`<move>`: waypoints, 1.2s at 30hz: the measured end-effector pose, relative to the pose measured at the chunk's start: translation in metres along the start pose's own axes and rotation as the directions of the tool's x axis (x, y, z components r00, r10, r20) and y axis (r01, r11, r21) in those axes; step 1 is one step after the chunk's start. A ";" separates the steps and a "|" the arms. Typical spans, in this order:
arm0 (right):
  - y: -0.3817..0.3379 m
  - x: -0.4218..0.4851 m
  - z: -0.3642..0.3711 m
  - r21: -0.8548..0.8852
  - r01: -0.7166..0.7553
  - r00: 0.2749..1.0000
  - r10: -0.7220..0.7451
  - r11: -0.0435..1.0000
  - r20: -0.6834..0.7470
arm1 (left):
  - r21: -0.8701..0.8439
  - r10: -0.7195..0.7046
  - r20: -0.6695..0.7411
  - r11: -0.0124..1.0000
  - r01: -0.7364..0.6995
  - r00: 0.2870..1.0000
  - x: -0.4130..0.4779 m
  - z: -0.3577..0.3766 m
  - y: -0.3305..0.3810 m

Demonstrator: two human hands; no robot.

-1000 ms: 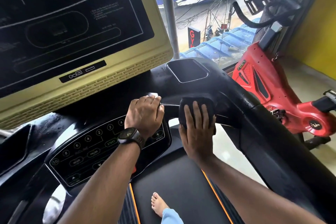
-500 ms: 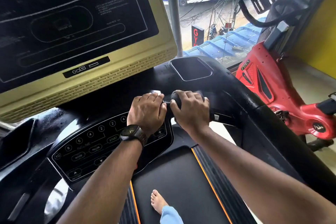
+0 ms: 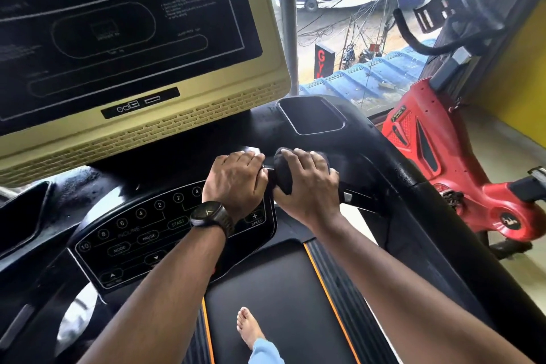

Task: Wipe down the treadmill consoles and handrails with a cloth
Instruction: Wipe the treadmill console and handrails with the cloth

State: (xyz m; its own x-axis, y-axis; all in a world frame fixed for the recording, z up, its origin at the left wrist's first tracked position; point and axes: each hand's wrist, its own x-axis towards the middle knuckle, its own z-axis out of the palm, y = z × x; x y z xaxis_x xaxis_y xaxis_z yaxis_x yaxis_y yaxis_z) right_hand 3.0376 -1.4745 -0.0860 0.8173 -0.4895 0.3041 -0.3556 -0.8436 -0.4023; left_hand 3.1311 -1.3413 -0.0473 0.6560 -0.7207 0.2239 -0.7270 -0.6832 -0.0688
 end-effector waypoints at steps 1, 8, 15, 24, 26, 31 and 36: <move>0.000 0.001 -0.002 0.002 0.001 1.000 -0.001 1.000 0.015 | 0.005 0.000 -0.002 1.000 0.000 1.000 0.000 -0.001 0.000; 0.003 0.002 -0.003 0.029 0.035 0.999 -0.035 0.999 0.004 | -0.018 0.012 0.018 1.000 -0.012 1.000 0.003 0.000 -0.003; -0.007 -0.016 0.016 -0.145 -0.014 0.981 -0.015 0.989 -0.193 | -0.035 0.031 -0.003 0.999 -0.031 1.000 0.001 -0.001 -0.003; -0.014 -0.018 0.017 -0.136 -0.017 0.976 -0.014 0.991 -0.219 | -0.087 0.060 0.026 0.995 -0.057 0.998 0.002 -0.001 -0.005; -0.011 -0.005 0.007 -0.063 0.012 0.987 -0.021 0.998 -0.157 | -0.097 0.059 0.029 0.994 -0.056 0.998 0.002 -0.002 -0.006; -0.009 0.012 -0.017 0.106 -0.011 0.999 0.015 0.994 -0.036 | -0.142 0.070 0.072 0.988 -0.060 0.995 0.007 -0.009 -0.013; -0.015 0.037 -0.030 -0.089 0.104 0.955 -0.124 0.991 -0.270 | -0.225 0.090 0.140 0.973 -0.057 0.986 0.027 -0.014 -0.025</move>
State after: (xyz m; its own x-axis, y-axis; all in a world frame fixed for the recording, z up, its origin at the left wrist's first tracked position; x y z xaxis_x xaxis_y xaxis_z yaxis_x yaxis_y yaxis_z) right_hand 3.0600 -1.4867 -0.0430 0.7024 -0.4221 0.5731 -0.3076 -0.9061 -0.2904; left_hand 3.1637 -1.3421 -0.0260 0.6095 -0.7889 0.0786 -0.7903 -0.5968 0.1387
